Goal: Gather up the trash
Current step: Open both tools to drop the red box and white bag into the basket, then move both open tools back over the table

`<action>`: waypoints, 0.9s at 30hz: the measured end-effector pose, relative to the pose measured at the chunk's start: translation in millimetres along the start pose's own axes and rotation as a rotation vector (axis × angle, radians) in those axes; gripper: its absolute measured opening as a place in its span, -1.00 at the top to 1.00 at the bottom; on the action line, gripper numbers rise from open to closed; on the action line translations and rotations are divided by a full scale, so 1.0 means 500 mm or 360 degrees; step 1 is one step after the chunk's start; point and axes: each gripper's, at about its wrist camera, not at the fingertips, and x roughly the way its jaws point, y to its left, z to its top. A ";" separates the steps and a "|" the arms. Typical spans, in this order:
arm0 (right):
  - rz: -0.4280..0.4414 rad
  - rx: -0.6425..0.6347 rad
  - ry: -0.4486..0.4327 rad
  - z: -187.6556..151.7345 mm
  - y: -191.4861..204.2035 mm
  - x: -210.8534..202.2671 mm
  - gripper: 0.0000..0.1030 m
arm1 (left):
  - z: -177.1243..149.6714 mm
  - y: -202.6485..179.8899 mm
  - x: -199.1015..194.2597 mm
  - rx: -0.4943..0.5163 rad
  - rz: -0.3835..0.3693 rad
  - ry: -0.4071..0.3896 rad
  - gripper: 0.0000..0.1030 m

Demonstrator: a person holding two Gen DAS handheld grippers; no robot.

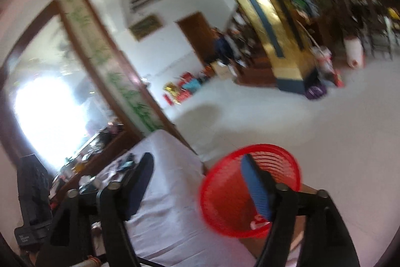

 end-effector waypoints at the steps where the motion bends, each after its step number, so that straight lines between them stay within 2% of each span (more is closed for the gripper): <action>1: 0.0036 -0.0035 -0.0016 -0.010 0.023 -0.010 -0.70 | -0.012 0.019 -0.034 -0.0008 0.0069 -0.0034 -0.68; 3: 0.0126 -0.0123 -0.0047 -0.032 0.088 -0.031 -0.83 | -0.032 0.055 -0.089 -0.0034 0.0163 -0.0105 -0.70; 7: 0.0287 -0.0252 -0.0034 -0.072 0.206 -0.033 -0.95 | -0.077 0.139 -0.197 -0.0080 0.0478 -0.0270 -0.70; 10: 0.0414 -0.0306 -0.0042 -0.099 0.284 -0.030 -0.96 | -0.117 0.197 -0.254 -0.0155 0.0655 -0.0361 -0.70; 14: 0.0494 -0.0350 -0.0023 -0.131 0.356 -0.024 -0.96 | -0.155 0.267 -0.310 -0.0239 0.0762 -0.0393 -0.70; 17: 0.0561 -0.0397 0.0035 -0.156 0.402 -0.019 -0.96 | -0.192 0.308 -0.342 -0.0267 0.0846 -0.0343 -0.70; 22: 0.0556 -0.0579 0.0134 -0.201 0.461 -0.002 -0.96 | -0.240 0.363 -0.384 -0.0323 0.0965 -0.0261 -0.71; 27: 0.0663 -0.0643 0.0370 -0.236 0.486 0.057 -0.96 | -0.259 0.422 -0.418 -0.0434 0.0998 -0.0255 -0.73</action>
